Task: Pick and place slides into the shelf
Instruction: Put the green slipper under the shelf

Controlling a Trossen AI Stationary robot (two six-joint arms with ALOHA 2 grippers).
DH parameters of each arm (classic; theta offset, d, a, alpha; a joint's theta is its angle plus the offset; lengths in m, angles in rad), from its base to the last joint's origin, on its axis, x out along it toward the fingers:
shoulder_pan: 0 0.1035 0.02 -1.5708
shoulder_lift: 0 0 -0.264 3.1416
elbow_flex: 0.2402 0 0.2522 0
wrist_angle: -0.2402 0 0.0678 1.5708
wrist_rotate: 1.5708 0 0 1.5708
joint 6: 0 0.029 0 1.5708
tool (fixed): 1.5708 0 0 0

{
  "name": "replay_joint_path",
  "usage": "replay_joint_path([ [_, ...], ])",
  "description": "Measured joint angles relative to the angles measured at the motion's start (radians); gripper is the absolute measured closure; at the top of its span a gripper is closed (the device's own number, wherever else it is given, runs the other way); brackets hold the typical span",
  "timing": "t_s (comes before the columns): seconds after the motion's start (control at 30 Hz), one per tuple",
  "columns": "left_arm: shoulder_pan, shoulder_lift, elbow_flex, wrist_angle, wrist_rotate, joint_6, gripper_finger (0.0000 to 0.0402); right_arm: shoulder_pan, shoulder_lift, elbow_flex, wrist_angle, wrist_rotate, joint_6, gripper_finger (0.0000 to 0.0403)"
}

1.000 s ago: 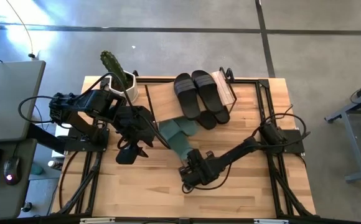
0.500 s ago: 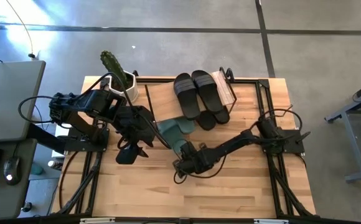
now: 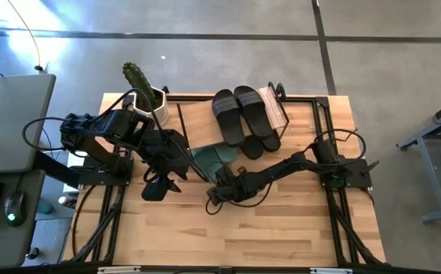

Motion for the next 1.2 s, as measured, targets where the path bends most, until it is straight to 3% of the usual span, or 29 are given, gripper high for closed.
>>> replay_joint_path([
  [0.6,0.0,0.0,0.0,0.0,0.0,0.0,0.0208,-0.096,0.0,0.0,0.145,-0.081,-0.194,0.0403],
  [1.2,0.0,0.0,0.0,0.0,0.0,-0.001,0.0208,-0.141,0.0,0.0,0.161,-0.087,-0.179,0.0403],
])
